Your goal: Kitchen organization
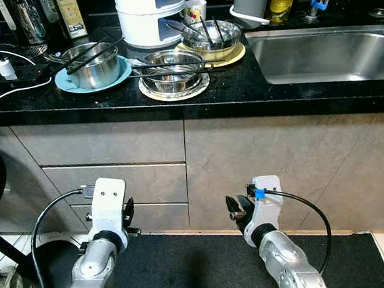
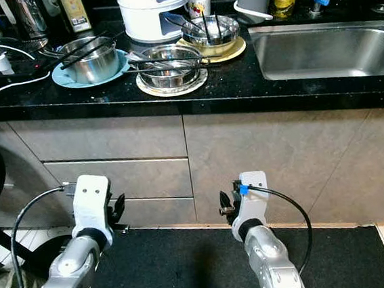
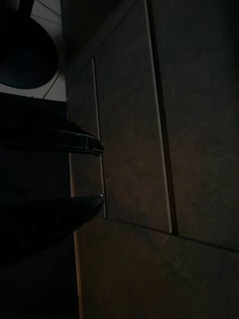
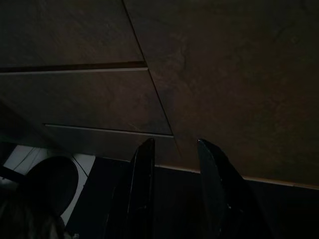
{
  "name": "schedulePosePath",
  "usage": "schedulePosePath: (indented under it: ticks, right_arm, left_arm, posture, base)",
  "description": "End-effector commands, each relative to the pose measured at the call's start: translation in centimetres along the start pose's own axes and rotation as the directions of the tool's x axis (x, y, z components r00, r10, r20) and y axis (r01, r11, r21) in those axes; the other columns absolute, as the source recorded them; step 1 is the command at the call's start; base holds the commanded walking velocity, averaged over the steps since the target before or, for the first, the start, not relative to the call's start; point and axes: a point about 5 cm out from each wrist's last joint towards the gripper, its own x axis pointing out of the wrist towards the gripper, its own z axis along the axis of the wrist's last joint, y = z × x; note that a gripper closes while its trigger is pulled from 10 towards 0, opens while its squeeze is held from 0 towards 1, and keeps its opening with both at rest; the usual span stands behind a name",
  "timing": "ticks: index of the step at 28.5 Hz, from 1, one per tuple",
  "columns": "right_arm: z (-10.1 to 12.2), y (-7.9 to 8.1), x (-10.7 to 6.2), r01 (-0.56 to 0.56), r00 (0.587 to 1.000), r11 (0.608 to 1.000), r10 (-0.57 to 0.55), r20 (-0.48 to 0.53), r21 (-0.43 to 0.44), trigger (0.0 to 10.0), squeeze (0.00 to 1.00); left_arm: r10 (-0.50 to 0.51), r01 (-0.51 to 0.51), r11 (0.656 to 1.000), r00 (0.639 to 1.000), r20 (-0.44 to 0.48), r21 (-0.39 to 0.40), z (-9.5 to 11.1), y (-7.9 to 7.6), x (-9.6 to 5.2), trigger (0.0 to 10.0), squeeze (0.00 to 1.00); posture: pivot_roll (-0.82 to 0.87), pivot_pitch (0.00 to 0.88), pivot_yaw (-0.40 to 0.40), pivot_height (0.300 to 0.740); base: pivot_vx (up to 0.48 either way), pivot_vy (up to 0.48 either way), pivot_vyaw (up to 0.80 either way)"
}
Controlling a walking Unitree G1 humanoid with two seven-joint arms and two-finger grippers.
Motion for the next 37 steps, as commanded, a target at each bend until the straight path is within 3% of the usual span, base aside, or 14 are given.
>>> schedulePosePath:
  ticks: [1,10,37]
  right_arm:
    - [-0.70,-0.24,-0.36,0.011,1.000,1.000,-0.011,-0.025,0.003,10.0,0.00]
    - [-0.69,-0.25,-0.31,0.010,1.000,1.000,-0.009,-0.026,0.003,10.0,0.00]
    - [-0.94,-0.28,-0.25,0.010,0.999,1.000,-0.010,-0.039,-0.002,10.0,0.00]
  left_arm:
    - [0.005,-0.005,1.000,0.999,-0.036,-0.020,-0.65,-0.03,-0.03,10.0,0.00]
    - [0.029,-0.030,0.998,0.999,-0.025,-0.052,-0.45,0.32,0.00,10.0,0.00]
    - [0.012,-0.015,0.999,0.998,-0.059,-0.040,-1.23,0.02,0.01,10.0,0.00]
  posture:
    - [-0.09,0.182,-0.043,0.740]
    - [-0.09,0.180,-0.045,0.740]
    - [-0.09,0.161,-0.048,0.740]
  base:
    - [0.000,0.000,0.00]
    - [0.000,0.000,0.00]
    - [0.000,0.000,0.00]
